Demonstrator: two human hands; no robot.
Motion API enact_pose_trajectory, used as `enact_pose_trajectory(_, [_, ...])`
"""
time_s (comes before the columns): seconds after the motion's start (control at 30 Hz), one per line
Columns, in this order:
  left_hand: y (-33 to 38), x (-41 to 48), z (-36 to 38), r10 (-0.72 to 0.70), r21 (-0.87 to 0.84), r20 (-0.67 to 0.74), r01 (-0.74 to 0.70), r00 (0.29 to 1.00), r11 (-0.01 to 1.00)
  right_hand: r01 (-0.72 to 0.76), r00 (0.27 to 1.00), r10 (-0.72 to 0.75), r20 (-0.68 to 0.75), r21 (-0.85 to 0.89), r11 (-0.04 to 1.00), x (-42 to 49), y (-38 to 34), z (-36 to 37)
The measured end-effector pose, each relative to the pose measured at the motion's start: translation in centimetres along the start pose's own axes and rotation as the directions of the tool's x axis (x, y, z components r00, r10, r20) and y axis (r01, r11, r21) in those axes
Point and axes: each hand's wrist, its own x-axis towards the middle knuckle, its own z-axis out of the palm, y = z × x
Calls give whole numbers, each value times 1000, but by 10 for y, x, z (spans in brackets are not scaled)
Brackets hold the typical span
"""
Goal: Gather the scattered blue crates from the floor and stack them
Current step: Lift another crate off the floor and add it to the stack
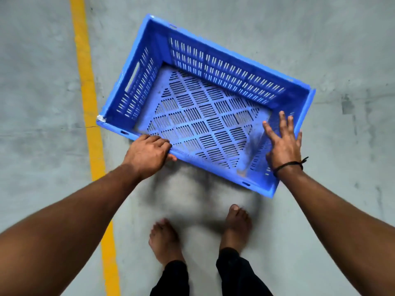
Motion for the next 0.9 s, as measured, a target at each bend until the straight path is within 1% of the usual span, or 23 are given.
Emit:
enact_pose_trajectory(0.03, [9, -1, 1, -35, -30, 6, 35, 999, 999, 42, 999, -42, -15, -11, 999, 16, 3, -10])
enact_pose_trajectory(0.1, [26, -2, 2, -105, -64, 20, 106, 994, 992, 114, 993, -114, 0, -45, 992, 45, 5, -25])
enact_pose_trajectory(0.2, [43, 2, 0, -194, -78, 50, 198, 980, 977, 181, 980, -173, 99, -81, 980, 73, 4, -32])
enact_pose_trajectory(0.3, [42, 7, -4, -193, -122, 142, 210, 971, 970, 202, 968, -178, 175, -124, 972, 83, 3, -33])
enact_pose_trajectory(0.37, [29, 11, -11, -175, -163, 118, 192, 978, 968, 190, 976, -176, 126, -116, 975, 78, 2, -33])
enact_pose_trajectory(0.4, [18, 13, -15, -186, -188, 64, 195, 980, 963, 181, 982, -176, 62, -84, 980, 72, 2, -31])
enact_pose_trajectory(0.47, [-13, 19, -22, -290, -213, -57, 272, 955, 938, 140, 987, -137, -79, 40, 989, 58, 5, -24])
enact_pose_trajectory(0.5, [-32, 21, -24, -372, -210, -103, 345, 923, 915, 111, 987, -96, -127, 113, 987, 52, 7, -20])
enact_pose_trajectory(0.57, [-69, 26, -28, -496, -175, -149, 471, 855, 865, 46, 987, -10, -158, 222, 974, 45, 9, -13])
enact_pose_trajectory(0.63, [-98, 33, -27, -548, -166, -109, 528, 829, 833, -61, 989, 97, -115, 287, 956, 47, 9, -10])
enact_pose_trajectory(0.7, [-117, 43, -21, -577, -257, -14, 555, 817, 791, -145, 983, 175, -51, 357, 923, 54, 9, -7])
enact_pose_trajectory(0.77, [-123, 47, -17, -600, -363, 84, 585, 795, 725, -178, 975, 219, -36, 465, 867, 60, 9, -5])
enact_pose_trajectory(0.83, [-122, 42, -12, -621, -412, 109, 604, 776, 682, -218, 963, 267, -32, 486, 846, 65, 9, -6])
enact_pose_trajectory(0.9, [-113, 34, -9, -630, -466, 92, 592, 771, 657, -222, 963, 270, -30, 486, 846, 70, 11, -10])
